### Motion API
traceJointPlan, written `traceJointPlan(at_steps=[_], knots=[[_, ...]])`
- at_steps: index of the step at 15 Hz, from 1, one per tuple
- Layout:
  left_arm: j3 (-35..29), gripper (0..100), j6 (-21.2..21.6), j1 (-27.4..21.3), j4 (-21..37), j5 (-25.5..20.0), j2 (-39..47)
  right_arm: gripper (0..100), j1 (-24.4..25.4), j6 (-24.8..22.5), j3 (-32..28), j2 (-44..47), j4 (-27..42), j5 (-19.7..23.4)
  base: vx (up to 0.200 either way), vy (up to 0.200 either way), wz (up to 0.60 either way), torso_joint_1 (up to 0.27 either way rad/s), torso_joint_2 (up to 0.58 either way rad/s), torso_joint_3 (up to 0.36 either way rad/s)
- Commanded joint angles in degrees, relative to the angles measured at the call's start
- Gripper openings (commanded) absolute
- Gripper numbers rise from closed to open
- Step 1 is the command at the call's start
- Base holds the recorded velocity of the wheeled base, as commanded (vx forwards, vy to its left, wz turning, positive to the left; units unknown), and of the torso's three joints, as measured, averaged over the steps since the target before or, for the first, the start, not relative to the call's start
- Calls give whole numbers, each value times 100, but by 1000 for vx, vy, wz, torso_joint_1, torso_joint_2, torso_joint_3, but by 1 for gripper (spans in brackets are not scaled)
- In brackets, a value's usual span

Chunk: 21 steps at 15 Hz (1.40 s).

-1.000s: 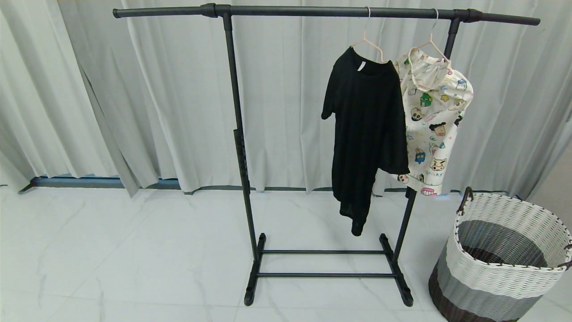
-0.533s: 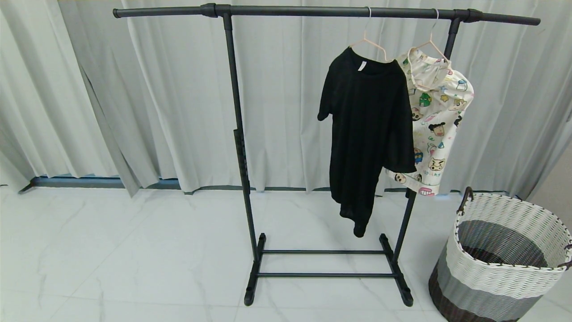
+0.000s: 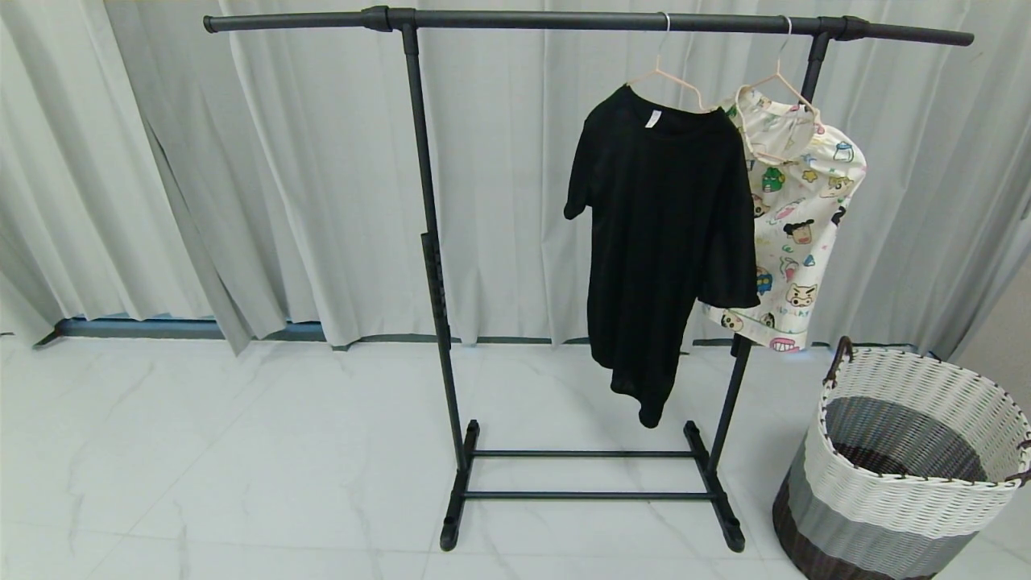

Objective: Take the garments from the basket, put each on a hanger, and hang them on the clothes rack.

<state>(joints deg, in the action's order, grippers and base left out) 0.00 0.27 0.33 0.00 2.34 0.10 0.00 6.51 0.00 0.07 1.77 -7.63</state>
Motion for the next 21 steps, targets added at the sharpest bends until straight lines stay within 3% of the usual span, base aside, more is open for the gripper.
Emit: traceJointPlan(at_steps=[1,21], knots=[[0,100,0,2,0,3,-10,100,0,-1,0,1,8,-2,0,0,0,0,0,0],[0,100,0,2,0,3,-10,100,0,-1,0,1,8,-2,0,0,0,0,0,0]])
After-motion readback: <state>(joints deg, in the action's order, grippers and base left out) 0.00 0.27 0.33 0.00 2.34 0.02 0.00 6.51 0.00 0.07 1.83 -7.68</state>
